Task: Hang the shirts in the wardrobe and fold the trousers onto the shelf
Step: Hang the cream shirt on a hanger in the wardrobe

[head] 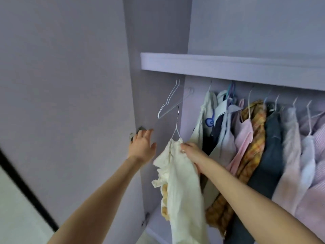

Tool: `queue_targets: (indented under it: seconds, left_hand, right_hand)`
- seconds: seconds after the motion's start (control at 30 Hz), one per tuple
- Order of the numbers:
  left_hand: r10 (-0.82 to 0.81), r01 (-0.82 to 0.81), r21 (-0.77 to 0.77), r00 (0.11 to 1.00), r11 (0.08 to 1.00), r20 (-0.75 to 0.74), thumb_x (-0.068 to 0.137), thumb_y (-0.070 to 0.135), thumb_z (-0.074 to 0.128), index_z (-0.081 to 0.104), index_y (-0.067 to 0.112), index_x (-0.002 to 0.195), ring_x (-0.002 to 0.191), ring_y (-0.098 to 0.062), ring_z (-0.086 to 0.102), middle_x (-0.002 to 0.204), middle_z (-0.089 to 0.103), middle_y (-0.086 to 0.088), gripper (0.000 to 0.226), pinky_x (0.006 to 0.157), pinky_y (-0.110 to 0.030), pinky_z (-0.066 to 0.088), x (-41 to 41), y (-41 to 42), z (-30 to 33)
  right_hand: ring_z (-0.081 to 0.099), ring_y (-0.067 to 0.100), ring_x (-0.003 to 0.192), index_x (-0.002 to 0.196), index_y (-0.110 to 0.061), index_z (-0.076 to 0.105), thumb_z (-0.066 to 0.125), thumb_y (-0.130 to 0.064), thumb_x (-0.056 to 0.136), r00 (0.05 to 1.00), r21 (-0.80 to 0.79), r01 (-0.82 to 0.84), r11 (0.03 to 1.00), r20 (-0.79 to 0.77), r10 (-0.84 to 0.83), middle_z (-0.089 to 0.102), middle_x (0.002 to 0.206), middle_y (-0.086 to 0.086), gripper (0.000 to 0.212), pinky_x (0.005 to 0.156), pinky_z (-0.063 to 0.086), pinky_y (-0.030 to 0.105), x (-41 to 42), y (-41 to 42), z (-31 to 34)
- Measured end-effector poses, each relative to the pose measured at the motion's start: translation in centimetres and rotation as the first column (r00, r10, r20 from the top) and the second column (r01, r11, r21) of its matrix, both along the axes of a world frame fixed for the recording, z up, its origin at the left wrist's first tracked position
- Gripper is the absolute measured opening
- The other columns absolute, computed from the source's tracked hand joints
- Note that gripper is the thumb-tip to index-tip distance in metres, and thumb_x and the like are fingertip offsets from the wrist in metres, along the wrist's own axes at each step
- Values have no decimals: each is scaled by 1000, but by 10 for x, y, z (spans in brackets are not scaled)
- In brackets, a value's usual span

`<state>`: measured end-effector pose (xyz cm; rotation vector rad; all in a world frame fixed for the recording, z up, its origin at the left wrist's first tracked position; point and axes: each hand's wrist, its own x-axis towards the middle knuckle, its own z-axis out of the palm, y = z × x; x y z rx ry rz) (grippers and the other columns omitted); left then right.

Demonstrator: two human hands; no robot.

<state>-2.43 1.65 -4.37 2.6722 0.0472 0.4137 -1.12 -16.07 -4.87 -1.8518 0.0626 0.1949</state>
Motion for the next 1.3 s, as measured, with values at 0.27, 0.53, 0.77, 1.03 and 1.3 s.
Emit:
queue_targets:
  seconds: [0.27, 0.53, 0.77, 1.03, 1.3]
  left_hand:
    - [-74, 49, 92, 956, 995, 283, 91, 20, 49, 22, 22, 146, 134, -28, 23, 150, 20, -6, 61, 105, -41, 32, 96, -9, 66]
    - [-129, -19, 280, 856, 960, 501, 85, 21, 52, -30, 33, 138, 142, -27, -19, 155, -22, -6, 99, 114, -50, 8, 194, -20, 83]
    - [-158, 32, 219, 791, 975, 591, 79, 15, 55, -20, 29, 144, 143, -28, -16, 156, -17, -7, 100, 113, -57, 3, 211, -20, 72]
    - [-260, 185, 198, 830, 963, 493, 83, 13, 54, 0, 27, 150, 145, -28, -9, 158, -8, -7, 87, 114, -53, 12, 182, -2, 81]
    - [-236, 239, 23, 932, 971, 274, 88, 20, 54, 31, 18, 144, 141, -27, 17, 154, 17, -9, 60, 110, -45, 22, 100, 29, 29]
  right_hand:
    - [57, 26, 91, 85, -13, 56, 34, -25, 99, 969, 167, 185, 969, 134, -208, 60, 94, 11, 28, 86, 44, 31, 106, 16, 39]
    - [45, 18, 84, 118, 0, 50, 27, -19, 101, 856, 141, 352, 925, 352, -379, 56, 112, 18, 35, 73, 33, 23, 207, 18, 42]
    - [55, 33, 108, 127, 2, 48, 27, -22, 101, 862, -13, 462, 887, 241, -445, 57, 122, 19, 41, 79, 41, 30, 246, 10, 34]
    - [55, 29, 101, 124, -2, 49, 37, -13, 96, 864, -15, 464, 886, 231, -448, 56, 107, 10, 33, 82, 44, 31, 206, 25, 20]
    - [47, 22, 122, 125, -6, 52, 41, -6, 93, 901, -196, 317, 928, 367, -230, 52, 131, 10, 33, 97, 33, 21, 87, 67, -1]
